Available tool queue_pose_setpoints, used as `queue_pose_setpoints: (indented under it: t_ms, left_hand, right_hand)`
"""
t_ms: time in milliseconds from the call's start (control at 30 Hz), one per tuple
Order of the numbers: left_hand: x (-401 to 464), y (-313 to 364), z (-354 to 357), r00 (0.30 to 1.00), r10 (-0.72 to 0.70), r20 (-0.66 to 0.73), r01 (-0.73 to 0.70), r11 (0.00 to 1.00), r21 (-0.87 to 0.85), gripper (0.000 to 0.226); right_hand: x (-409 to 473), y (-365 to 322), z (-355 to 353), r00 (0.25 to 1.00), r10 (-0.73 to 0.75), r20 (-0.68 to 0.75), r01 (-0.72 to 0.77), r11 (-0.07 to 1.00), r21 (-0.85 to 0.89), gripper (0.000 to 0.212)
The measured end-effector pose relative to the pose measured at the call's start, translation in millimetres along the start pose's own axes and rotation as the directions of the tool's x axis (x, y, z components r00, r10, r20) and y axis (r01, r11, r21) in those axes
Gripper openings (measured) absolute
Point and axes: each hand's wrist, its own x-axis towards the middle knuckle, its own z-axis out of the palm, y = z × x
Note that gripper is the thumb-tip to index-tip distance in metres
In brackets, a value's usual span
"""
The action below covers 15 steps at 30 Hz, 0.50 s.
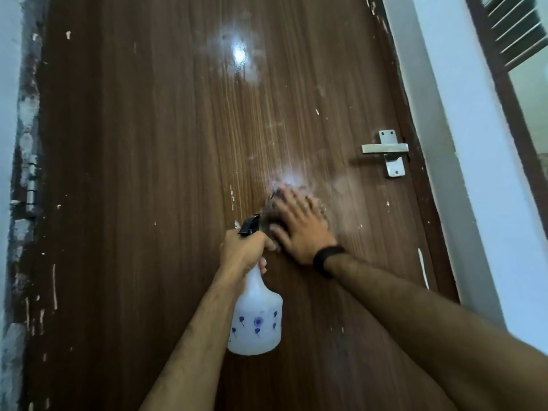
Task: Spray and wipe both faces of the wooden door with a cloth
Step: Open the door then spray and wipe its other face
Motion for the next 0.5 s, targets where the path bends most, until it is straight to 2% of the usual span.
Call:
queue_pose_setpoints:
  t_ms: [67, 100, 200, 333, 400, 500]
  left_hand:
    - [2.5, 1.4, 11.5, 1.0, -0.007, 0.022, 0.007, 1.0, -0.008, 0.012]
    - [2.9, 2.5, 17.6, 0.999, -0.01, 0.039, 0.01, 1.0, -0.011, 0.012]
    - [3.6, 6.6, 33.5, 0.995, 0.006, 0.097, -0.006, 1.0, -0.003, 0.01]
    - [3.5, 5.0, 63.9, 0.99, 0.008, 0.142, -0.01, 1.0, 0.012, 0.006]
    - [0.8, 3.1, 82.9, 0.985, 0.002, 0.173, -0.009, 0.999, 0.036, 0.003]
    - [-4.8, 4.4, 112.0, 0.974, -0.006, 0.226, -0.004, 0.999, 0.046, 0.007]
  right_hand:
    - [27.7, 29.1, -18.7, 0.988, 0.154, -0.018, -0.153, 0.988, 0.03, 0.066]
    - [32.9, 39.2, -23.8, 0.983, 0.184, -0.02, -0.183, 0.983, 0.028, 0.066]
    - [14.5, 41.5, -18.7, 0.982, 0.184, -0.047, -0.182, 0.982, 0.04, 0.067]
    - [-71.3, 35.7, 1.7, 0.983, 0.178, -0.048, -0.174, 0.982, 0.068, 0.065]
    - [-104.4, 45.8, 6.7, 0.969, 0.239, -0.053, -0.235, 0.969, 0.082, 0.064]
    - [-102.8, 75.2, 0.6, 0.916, 0.392, -0.088, -0.383, 0.918, 0.106, 0.064]
